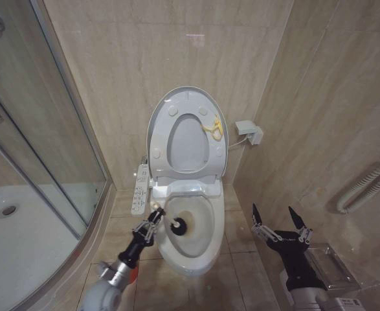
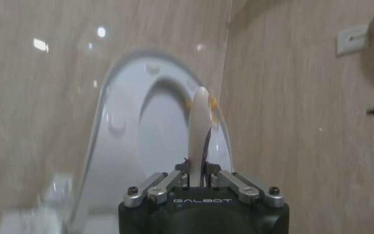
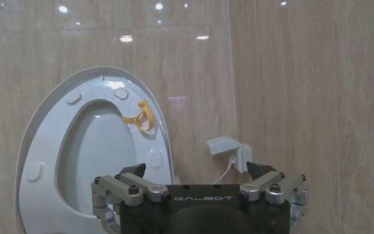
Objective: Open the toilet lid, clean the toilet bowl with a toilet brush, close the toilet lid, and flush.
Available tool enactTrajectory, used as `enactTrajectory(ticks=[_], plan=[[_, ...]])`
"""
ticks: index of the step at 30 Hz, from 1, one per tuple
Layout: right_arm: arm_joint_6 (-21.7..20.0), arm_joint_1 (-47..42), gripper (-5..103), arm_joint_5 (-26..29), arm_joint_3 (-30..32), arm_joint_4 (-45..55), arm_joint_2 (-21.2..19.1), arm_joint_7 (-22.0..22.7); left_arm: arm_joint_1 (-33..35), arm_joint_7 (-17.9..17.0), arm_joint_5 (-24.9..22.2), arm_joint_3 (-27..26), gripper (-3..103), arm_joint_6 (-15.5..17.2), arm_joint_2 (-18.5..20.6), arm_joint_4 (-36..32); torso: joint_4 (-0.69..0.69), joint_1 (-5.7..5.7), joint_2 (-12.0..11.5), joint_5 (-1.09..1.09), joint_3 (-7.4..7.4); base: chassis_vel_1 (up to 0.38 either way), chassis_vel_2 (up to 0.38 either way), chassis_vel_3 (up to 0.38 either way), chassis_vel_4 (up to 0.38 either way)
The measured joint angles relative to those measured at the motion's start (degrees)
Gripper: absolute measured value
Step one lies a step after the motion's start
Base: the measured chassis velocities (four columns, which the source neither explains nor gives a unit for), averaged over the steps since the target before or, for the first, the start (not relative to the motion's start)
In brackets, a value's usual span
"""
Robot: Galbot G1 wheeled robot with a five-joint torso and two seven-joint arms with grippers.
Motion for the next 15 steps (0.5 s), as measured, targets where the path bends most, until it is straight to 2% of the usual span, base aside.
enactTrajectory(ticks=[3,7,8,12,13,15], plan=[[0.00,0.00,100,0.00,0.00,0.00,0.00,0.00,1.83,-0.77,0.54,-1.88,15,-0.14,0.42,-3.91,-0.01,0.00,0.00,-0.01,0.00,0.000,0.000,0.000,0.000],[0.00,0.00,100,0.00,0.00,0.00,0.01,0.00,6.40,-1.31,3.45,-8.11,15,-0.69,0.85,-13.04,-0.03,0.00,0.00,0.00,0.00,0.000,0.000,0.000,0.000],[0.00,0.00,100,0.00,0.00,0.00,0.01,0.00,6.40,-1.31,3.45,-8.11,15,-0.69,0.85,-13.04,-0.03,0.00,0.00,0.00,0.00,0.000,0.000,0.000,0.000],[0.00,0.00,100,0.00,0.00,0.00,0.00,0.00,15.56,-4.03,3.13,-14.92,15,-0.21,-0.21,-21.05,-0.02,0.00,0.00,-0.01,0.00,0.000,0.000,0.000,0.000],[0.00,0.00,100,0.00,0.00,0.00,0.00,0.00,15.56,-4.03,3.13,-14.92,15,-0.21,-0.21,-21.05,-0.02,0.00,0.00,-0.01,0.00,0.000,0.000,0.000,0.000],[0.00,0.00,100,0.00,0.00,0.00,0.00,0.00,20.44,-6.22,4.02,-17.47,15,0.08,-2.17,-25.01,0.00,0.00,0.00,0.00,0.00,0.000,0.000,0.000,0.000]])
